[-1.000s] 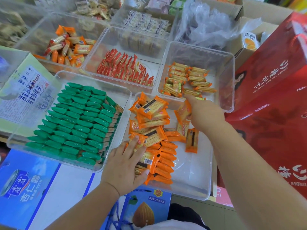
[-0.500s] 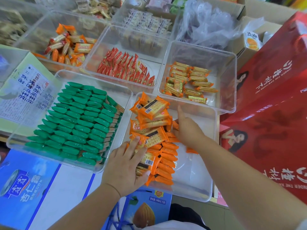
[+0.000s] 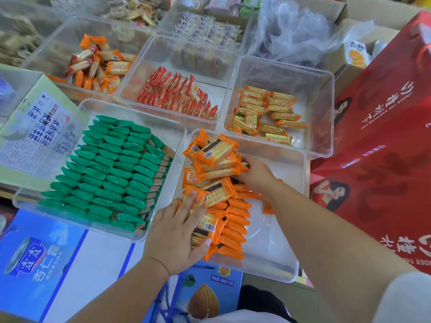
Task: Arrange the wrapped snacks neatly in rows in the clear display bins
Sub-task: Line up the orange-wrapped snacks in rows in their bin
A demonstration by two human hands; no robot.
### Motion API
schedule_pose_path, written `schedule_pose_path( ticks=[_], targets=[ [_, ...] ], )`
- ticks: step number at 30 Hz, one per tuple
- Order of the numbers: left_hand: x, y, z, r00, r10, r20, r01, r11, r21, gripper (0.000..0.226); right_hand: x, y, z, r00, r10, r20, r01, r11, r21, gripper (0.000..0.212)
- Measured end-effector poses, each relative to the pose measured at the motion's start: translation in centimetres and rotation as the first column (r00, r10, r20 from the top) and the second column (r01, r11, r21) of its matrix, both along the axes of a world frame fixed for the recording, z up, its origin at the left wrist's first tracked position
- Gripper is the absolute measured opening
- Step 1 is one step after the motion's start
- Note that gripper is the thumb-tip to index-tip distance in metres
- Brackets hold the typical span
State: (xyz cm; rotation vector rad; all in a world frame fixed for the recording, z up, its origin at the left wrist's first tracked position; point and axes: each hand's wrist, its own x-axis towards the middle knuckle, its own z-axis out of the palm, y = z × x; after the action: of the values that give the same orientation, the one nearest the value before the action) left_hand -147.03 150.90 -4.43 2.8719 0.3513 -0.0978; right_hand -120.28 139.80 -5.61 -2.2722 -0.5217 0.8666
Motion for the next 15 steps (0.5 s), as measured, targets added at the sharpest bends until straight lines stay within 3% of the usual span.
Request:
schedule_pose_path(
  ticks=[4,10,15],
  targets=[
    [0.0,0.0,0.0,1.0,-0.001,0.0,0.001,1.0,-0.006,0.07,0.6,-0.4,0.7,0.999,0.017,0.044,-0.017,1.0,0.019,0.035],
    [0.0,0.0,0.1,1.0,-0.004,0.01,0.004,1.0,-0.008,0.069,1.4,-1.7,0.7,0.989,0.106,-0.104,-0.107,0.994,-0.007,0.067],
    [0.0,0.0,0.1,1.0,-0.008,0.015,0.008,1.0,-0.011,0.07,0.8,-0.6,0.6,0.998,0.057,-0.023,-0.057,0.998,-0.002,0.051]
  ],
)
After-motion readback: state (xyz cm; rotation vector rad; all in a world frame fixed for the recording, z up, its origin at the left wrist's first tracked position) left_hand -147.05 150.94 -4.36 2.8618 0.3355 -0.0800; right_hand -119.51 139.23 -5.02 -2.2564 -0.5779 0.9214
